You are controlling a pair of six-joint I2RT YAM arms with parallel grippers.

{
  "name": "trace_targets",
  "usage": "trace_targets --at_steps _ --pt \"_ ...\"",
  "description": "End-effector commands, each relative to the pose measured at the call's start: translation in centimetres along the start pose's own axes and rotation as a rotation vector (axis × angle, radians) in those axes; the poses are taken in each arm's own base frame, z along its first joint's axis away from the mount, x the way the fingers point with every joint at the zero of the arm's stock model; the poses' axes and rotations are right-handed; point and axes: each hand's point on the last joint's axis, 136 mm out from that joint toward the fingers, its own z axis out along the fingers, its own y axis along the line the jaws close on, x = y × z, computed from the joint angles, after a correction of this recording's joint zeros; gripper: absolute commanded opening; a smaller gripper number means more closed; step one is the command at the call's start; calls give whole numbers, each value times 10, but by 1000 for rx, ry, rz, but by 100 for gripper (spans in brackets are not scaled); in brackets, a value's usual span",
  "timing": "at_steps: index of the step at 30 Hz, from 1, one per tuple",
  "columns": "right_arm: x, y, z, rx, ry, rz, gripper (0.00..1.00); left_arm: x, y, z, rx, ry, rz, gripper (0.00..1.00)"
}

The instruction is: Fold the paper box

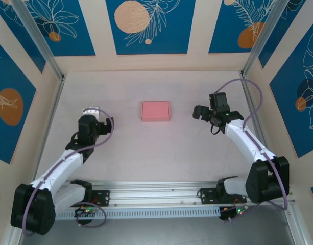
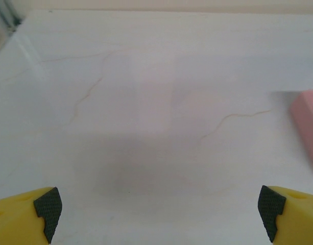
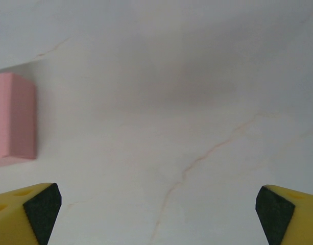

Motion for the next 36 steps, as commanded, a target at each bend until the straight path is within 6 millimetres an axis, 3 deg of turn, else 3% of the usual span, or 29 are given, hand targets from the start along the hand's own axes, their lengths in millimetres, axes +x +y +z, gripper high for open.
trace_targets --at_steps 1,8,15,24,26,36 --pt "-20 -5 -7 -3 -168 -54 99 -11 21 4 -85 -142 82 100" --pt "-28 -3 -16 -65 -434 -173 100 4 25 26 -12 -176 62 100" --pt "-24 -15 -3 -79 -449 -137 100 6 9 46 65 -188 108 100" --pt "-29 -11 11 -133 -491 -143 100 25 0 82 107 -113 140 100" --pt "-29 -9 14 -146 -504 -157 100 25 8 85 102 -93 97 100" --pt "-21 -15 40 -198 -500 -166 100 24 9 84 102 -96 98 100"
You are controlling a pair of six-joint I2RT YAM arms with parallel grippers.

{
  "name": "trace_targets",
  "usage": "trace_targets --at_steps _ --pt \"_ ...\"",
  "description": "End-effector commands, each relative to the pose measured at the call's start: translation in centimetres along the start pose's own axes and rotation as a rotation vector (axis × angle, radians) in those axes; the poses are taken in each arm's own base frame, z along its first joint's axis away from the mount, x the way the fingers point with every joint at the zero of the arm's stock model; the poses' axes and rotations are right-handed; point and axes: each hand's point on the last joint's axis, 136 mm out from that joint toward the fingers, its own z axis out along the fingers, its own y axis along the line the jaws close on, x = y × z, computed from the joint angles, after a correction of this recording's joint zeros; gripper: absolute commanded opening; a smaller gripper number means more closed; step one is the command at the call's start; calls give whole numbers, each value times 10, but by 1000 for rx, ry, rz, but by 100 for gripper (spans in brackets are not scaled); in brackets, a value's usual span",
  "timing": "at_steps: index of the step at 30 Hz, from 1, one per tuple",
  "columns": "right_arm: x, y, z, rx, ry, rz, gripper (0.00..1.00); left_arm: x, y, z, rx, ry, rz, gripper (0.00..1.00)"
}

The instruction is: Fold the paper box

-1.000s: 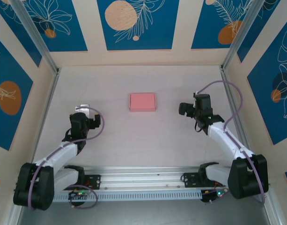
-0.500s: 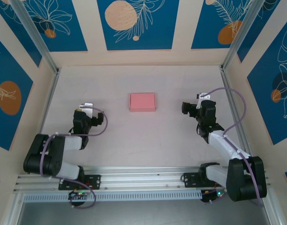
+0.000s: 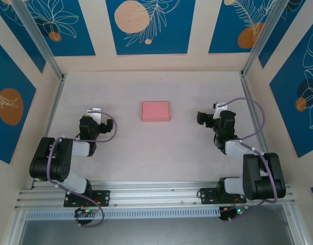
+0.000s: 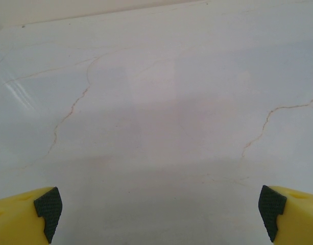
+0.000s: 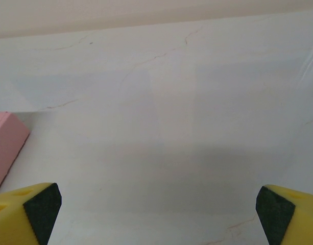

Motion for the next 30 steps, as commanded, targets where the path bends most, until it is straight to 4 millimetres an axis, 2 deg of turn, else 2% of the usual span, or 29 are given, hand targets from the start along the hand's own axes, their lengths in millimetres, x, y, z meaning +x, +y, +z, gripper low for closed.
trace_targets --at_steps 1,6,10,13,30 --pt "-9 5 3 -49 -67 -22 100 -6 0 0 16 -15 -14 100" --pt "5 9 11 -92 -75 -36 100 -5 0 0 16 -14 -14 100" --pt "16 17 25 -144 -36 -56 100 -5 1 0 15 -14 -14 100" --pt "15 7 26 -129 -23 -4 100 -6 1 0 16 -16 -14 100" --pt "15 8 27 -117 -22 -19 100 -6 0 0 16 -15 -12 100"
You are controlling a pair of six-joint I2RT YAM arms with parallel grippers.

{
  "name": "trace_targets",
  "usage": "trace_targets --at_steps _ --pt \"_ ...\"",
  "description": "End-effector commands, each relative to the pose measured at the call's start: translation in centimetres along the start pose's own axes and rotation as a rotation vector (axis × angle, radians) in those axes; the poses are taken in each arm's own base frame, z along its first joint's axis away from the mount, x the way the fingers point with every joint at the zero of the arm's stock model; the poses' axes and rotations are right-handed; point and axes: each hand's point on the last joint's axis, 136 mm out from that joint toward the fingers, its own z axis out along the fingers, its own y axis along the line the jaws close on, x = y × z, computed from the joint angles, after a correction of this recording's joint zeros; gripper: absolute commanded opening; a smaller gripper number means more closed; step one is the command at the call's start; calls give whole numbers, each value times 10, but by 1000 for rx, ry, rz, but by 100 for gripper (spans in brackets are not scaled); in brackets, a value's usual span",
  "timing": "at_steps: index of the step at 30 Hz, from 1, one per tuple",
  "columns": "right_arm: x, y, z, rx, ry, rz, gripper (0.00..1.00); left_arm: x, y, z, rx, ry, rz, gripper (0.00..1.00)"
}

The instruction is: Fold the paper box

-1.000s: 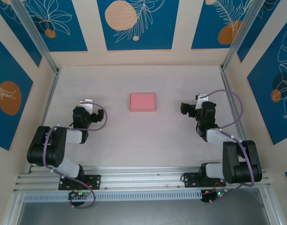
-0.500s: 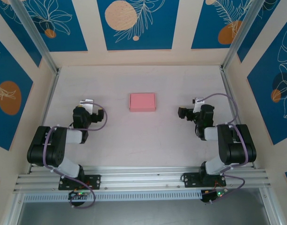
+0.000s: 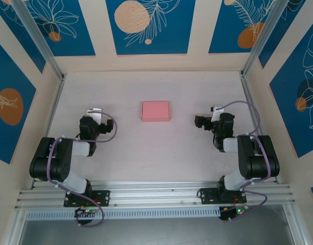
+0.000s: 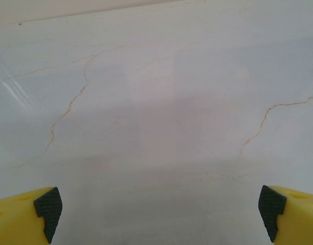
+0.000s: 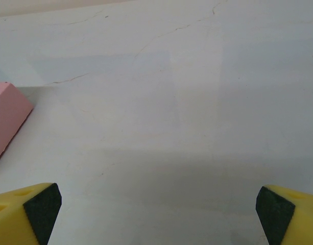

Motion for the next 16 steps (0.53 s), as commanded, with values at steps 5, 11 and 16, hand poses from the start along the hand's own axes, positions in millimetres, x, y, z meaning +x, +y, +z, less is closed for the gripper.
trace_targets --at_steps 5,11,16 --pt "-17 4 2 -12 -54 -24 100 -7 -1 1 23 -19 -8 100" --pt "-18 4 2 -13 -56 -24 100 -7 -1 1 22 -20 -9 100" --pt "-17 4 2 -13 -55 -25 99 -7 -1 0 22 -19 -9 100"
